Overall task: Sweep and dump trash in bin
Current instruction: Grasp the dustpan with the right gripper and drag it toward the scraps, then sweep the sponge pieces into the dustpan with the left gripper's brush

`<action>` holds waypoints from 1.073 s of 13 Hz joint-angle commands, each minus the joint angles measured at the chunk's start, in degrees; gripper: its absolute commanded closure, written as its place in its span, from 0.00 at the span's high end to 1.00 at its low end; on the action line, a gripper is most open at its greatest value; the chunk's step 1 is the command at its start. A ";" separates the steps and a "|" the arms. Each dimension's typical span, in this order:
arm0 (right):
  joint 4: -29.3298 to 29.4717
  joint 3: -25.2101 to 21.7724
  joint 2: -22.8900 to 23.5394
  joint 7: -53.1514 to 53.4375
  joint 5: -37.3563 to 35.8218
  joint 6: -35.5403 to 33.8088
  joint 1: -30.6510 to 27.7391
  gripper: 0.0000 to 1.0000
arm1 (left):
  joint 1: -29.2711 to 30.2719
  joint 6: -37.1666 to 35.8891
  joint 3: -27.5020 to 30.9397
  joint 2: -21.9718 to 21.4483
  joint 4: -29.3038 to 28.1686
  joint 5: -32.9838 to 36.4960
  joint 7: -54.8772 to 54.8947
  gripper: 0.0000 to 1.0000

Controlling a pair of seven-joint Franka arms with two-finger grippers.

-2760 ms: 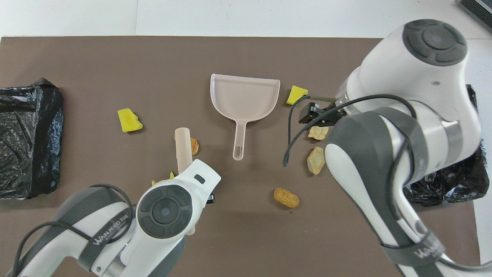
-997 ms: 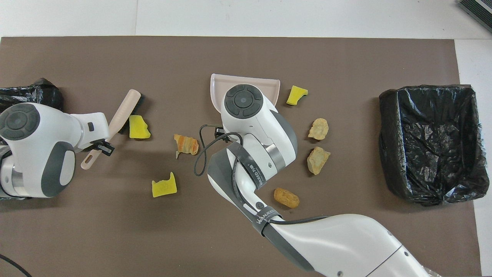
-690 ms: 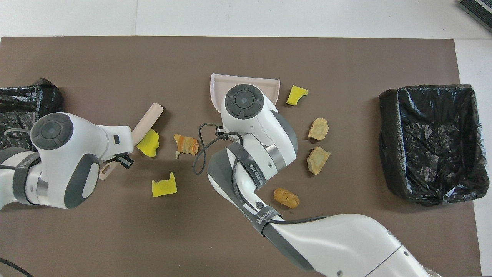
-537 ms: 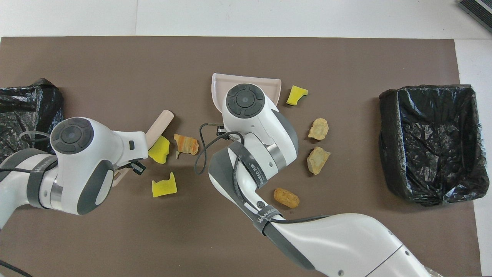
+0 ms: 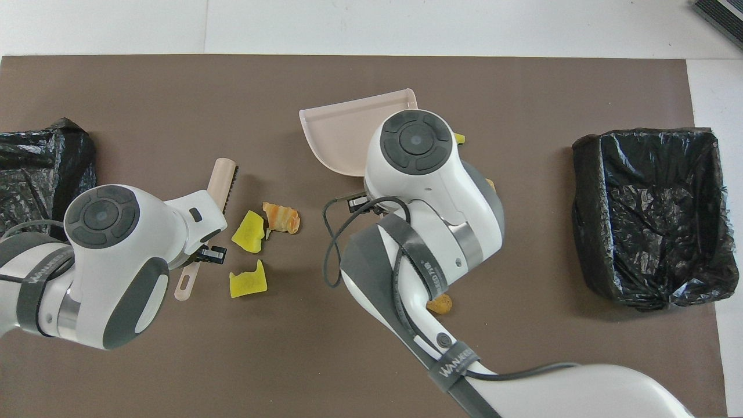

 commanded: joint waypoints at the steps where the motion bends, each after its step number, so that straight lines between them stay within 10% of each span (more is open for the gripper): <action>1: -10.71 0.51 -9.25 -20.80 0.30 -1.81 -2.66 0.00 | 0.10 -1.78 0.53 -1.60 -0.85 0.28 -10.54 0.00; 6: -18.37 0.25 -11.82 -53.88 -2.14 -1.03 -3.81 0.00 | 0.82 -2.75 0.45 -10.20 -13.32 0.28 -18.15 0.00; 14: -18.90 0.60 -7.69 -63.08 -9.63 -0.16 -1.09 0.00 | -3.67 7.69 0.62 -6.18 -14.92 -3.92 -15.06 0.00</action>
